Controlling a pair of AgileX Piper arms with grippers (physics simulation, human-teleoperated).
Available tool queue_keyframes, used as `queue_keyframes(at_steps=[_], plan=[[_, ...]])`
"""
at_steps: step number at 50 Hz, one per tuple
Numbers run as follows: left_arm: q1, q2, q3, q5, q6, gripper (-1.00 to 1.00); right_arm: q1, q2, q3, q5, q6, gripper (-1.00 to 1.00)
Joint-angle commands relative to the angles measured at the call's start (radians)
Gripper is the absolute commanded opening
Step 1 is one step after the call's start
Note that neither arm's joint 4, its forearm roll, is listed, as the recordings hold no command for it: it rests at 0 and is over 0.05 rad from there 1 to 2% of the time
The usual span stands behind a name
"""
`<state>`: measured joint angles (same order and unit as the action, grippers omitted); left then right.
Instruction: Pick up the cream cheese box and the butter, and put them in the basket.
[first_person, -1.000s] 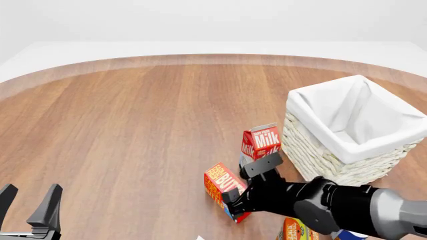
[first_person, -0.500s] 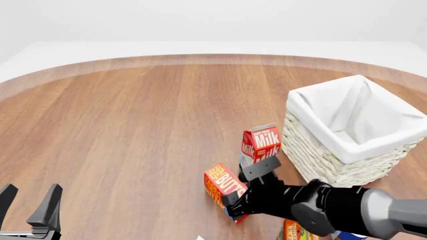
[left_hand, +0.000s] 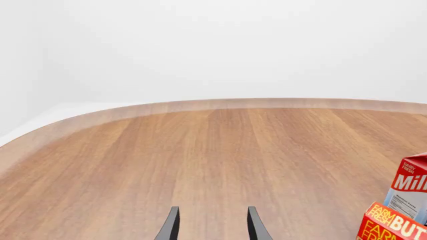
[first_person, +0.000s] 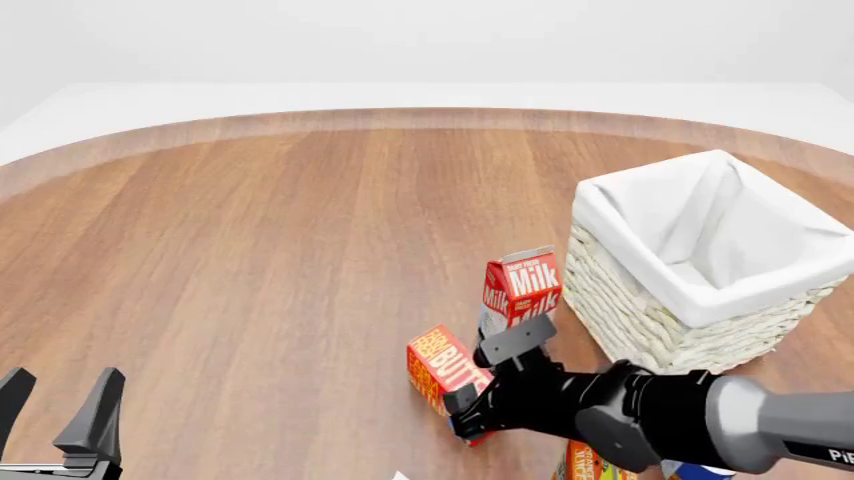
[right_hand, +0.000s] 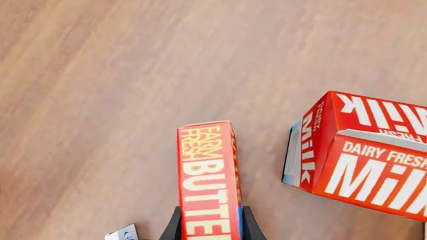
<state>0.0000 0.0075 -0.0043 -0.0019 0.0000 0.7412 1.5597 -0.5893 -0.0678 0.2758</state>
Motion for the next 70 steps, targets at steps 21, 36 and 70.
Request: queue_keyframes(at_steps=[21, 36, 70], plan=[[0.0, 0.0, 0.0, 0.0, 0.0, 1.0, 0.006, -0.057, -0.078, 0.12, -0.039, -1.0], [0.0, 0.0, 0.0, 0.0, 0.0, 1.0, 0.017, -0.15, -0.131, 0.23, -0.083, -1.0], [0.0, 0.0, 0.0, 0.0, 0.0, 1.0, -0.025, -0.417, -0.283, 0.514, -0.263, -1.0]])
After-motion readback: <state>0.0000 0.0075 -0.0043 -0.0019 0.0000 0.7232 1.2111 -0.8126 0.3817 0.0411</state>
